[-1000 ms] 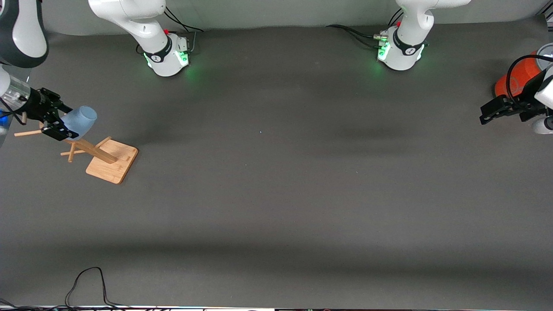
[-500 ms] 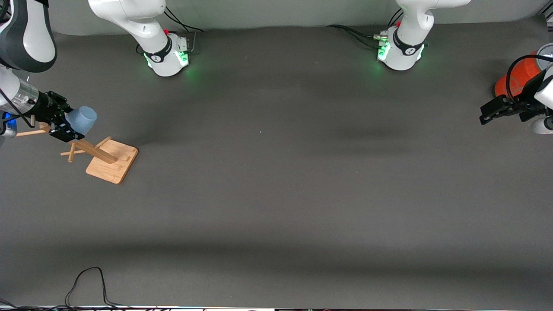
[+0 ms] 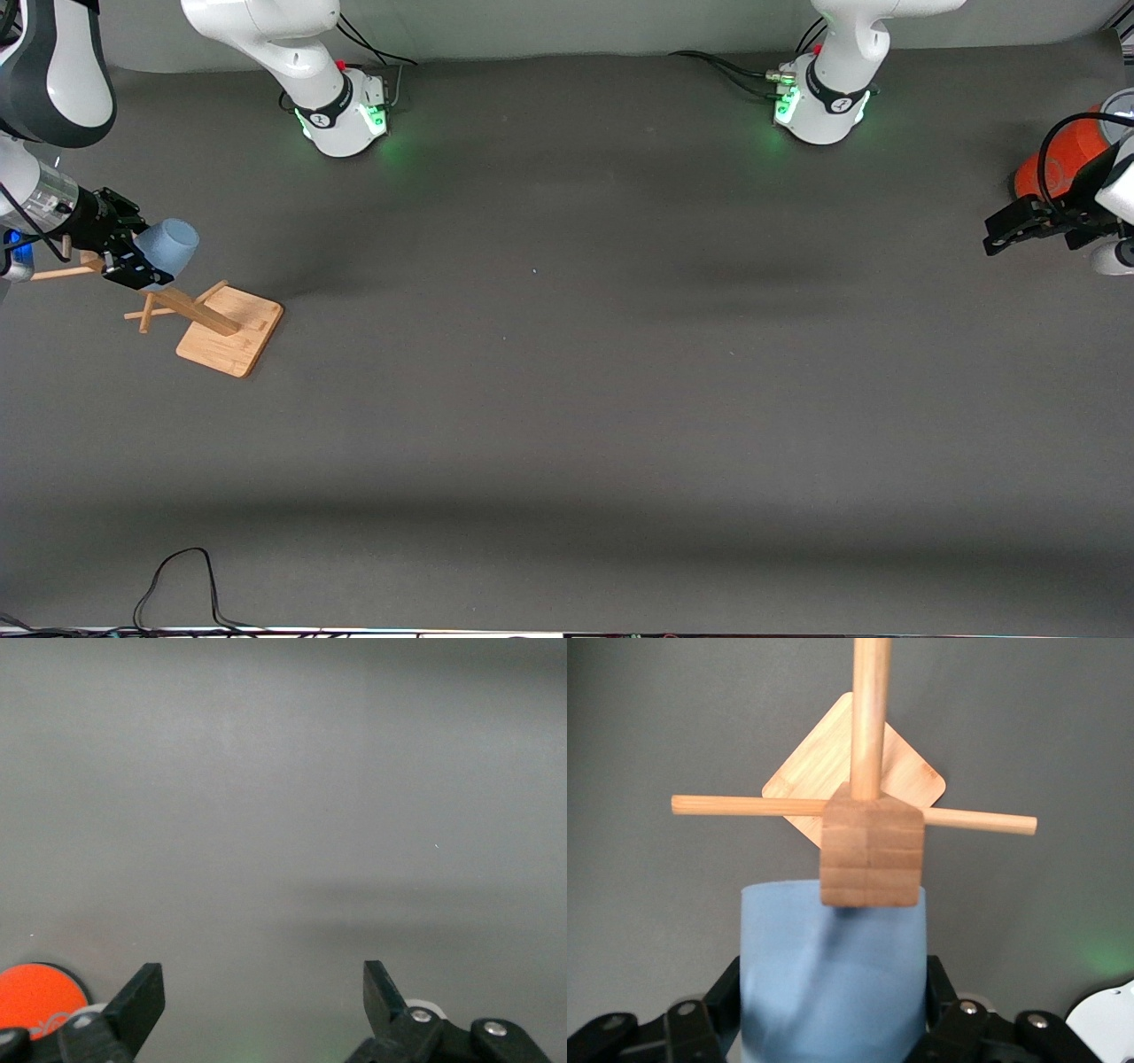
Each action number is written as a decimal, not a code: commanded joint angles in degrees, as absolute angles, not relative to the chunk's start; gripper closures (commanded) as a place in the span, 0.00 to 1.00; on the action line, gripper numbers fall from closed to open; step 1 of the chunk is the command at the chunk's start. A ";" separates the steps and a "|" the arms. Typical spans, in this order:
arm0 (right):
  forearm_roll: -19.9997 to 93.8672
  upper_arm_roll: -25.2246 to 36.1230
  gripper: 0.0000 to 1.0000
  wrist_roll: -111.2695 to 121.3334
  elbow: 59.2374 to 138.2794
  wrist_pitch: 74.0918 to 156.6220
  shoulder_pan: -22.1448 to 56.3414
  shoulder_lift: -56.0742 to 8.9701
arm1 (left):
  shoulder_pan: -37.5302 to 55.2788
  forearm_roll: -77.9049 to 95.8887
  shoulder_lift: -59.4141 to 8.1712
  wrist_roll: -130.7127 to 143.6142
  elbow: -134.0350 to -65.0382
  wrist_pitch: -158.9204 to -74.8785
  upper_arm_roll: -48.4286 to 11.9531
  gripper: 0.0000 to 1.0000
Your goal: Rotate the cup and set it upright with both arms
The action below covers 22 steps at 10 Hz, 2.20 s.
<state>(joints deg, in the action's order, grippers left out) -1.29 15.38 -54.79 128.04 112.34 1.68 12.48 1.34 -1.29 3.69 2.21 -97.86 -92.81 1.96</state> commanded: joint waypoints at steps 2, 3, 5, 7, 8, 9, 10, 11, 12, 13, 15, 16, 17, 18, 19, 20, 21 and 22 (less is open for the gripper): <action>-2.29 14.68 0.48 -58.26 128.06 109.44 3.77 16.69 | 1.58 -1.06 4.66 1.58 -98.88 -93.69 2.11 0.00; -2.29 14.68 0.48 -60.36 128.06 108.21 5.95 18.00 | 1.67 -1.05 4.57 1.58 -98.88 -93.69 2.11 0.00; -2.29 14.59 0.48 -67.29 128.06 105.66 11.04 20.82 | 1.58 -1.05 4.57 1.58 -98.96 -94.04 2.11 0.00; -2.37 14.24 0.48 -75.89 127.97 103.89 17.80 22.32 | 1.41 -1.05 4.40 1.58 -98.96 -94.48 2.11 0.00; -2.29 13.63 0.48 -81.68 127.62 103.80 22.10 22.41 | 1.32 -1.05 4.39 1.58 -98.96 -94.48 2.11 0.00; -2.37 12.75 0.48 -86.96 127.27 103.89 25.80 21.98 | 1.32 -1.05 4.39 1.67 -98.96 -94.48 2.11 0.00; -2.37 11.96 0.50 -91.36 126.22 104.41 29.06 20.49 | 1.41 -1.05 4.39 1.58 -99.05 -94.57 2.11 0.00; -2.11 11.95 0.53 -95.15 123.86 104.59 32.75 17.52 | 1.41 -1.05 4.31 1.58 -99.05 -94.57 2.11 0.00; -1.76 11.95 0.53 -100.14 120.18 104.94 36.26 13.05 | 1.32 -1.05 4.22 1.58 -99.14 -94.74 2.11 0.00; -1.58 11.95 0.53 -105.50 116.23 105.12 39.34 8.66 | 1.32 -1.05 4.22 1.67 -99.05 -94.83 2.11 0.00; -1.32 11.95 0.53 -116.66 106.49 105.20 44.97 -1.97 | 1.23 -0.97 4.22 1.76 -99.05 -95.10 2.11 0.00; 0.51 11.95 0.54 -120.98 101.65 105.21 46.39 -7.15 | 1.23 -0.97 4.22 1.76 -99.14 -95.27 2.11 0.00; 2.44 11.95 0.57 -123.90 98.03 105.21 47.45 -11.38 | 1.23 -0.97 4.13 1.76 -99.23 -95.27 2.11 0.00; 3.85 11.95 0.58 -126.62 95.56 106.51 49.29 -14.56 | 1.23 -0.97 4.13 1.76 -99.32 -95.62 2.11 0.00; 4.04 11.95 0.60 -131.09 94.06 108.79 51.05 -17.55 | 1.23 -0.97 4.13 1.76 -99.49 -95.62 2.11 0.00; 3.96 12.04 0.61 -136.01 91.61 110.37 53.15 -21.58 | 1.14 -0.97 4.13 1.76 -99.49 -95.71 2.11 0.00; 3.96 12.04 0.61 -139.36 88.01 110.65 55.09 -25.97 | 1.14 -0.97 4.13 1.76 -99.49 -95.80 2.11 0.00; 3.69 12.04 0.63 -143.31 84.15 110.65 57.02 -30.54 | 1.14 -0.97 4.13 1.76 -99.49 -95.97 2.11 0.00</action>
